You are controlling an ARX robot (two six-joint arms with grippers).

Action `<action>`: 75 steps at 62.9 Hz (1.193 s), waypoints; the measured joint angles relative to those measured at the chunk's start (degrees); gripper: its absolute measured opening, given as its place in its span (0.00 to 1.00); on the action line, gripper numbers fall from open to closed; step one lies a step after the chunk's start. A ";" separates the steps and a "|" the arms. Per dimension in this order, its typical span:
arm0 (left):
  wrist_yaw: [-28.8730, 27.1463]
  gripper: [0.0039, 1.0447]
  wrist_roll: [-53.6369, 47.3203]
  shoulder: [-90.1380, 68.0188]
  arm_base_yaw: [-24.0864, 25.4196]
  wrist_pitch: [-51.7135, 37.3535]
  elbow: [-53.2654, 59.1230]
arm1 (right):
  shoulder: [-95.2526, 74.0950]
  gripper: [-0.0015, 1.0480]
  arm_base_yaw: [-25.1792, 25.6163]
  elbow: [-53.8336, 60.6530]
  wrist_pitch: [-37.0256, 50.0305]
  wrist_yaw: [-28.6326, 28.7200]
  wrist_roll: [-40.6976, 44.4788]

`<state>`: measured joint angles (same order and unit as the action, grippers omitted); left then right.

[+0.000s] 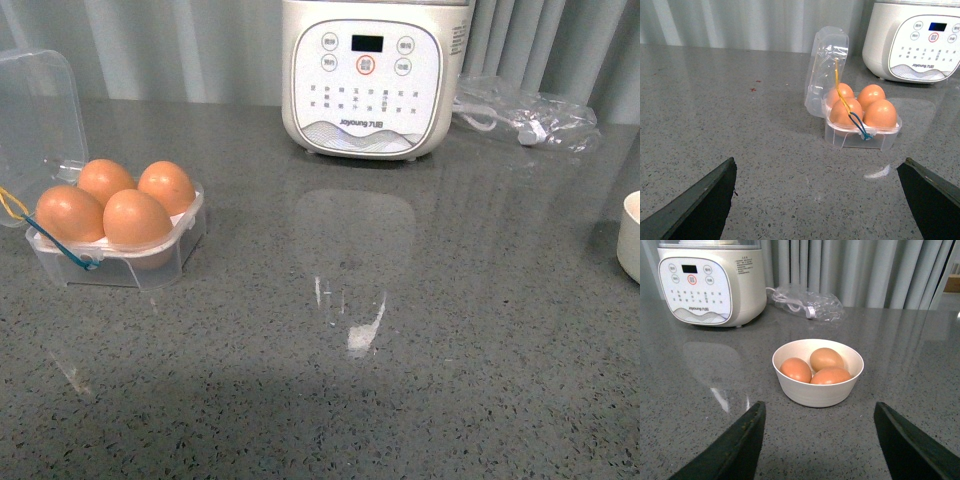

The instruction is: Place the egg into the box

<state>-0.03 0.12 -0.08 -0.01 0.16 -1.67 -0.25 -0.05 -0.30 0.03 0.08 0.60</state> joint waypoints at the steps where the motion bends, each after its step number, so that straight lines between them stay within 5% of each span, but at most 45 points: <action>1: 0.00 0.94 0.00 0.00 0.00 0.00 0.00 | 0.00 0.70 0.00 0.00 0.00 0.00 0.00; 11: 0.00 0.94 0.00 0.00 0.00 0.00 0.00 | 0.00 0.95 0.00 0.00 0.00 0.00 -0.02; 40: -0.37 0.94 0.09 -0.09 -0.07 0.11 -0.04 | 0.00 0.93 0.00 0.00 0.00 0.00 -0.07; 47: -17.18 0.94 3.34 -8.50 -6.19 14.62 -4.83 | 0.00 0.93 0.00 0.00 0.00 0.00 -0.07; 55: -21.55 0.94 4.28 -11.17 -9.55 17.05 -5.46 | 0.00 0.93 0.00 0.00 0.00 0.02 -0.04; 65: -18.10 0.94 4.11 -13.57 -7.56 11.93 -7.34 | 0.02 0.93 0.00 0.00 0.00 0.00 -0.04; 75: -5.40 0.94 2.36 -25.79 4.17 -1.81 -9.64 | 0.02 0.93 0.00 0.00 0.00 0.00 -0.04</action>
<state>-5.43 2.48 -25.87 4.16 -1.65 -11.31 -0.23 -0.05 -0.30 0.03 0.08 0.56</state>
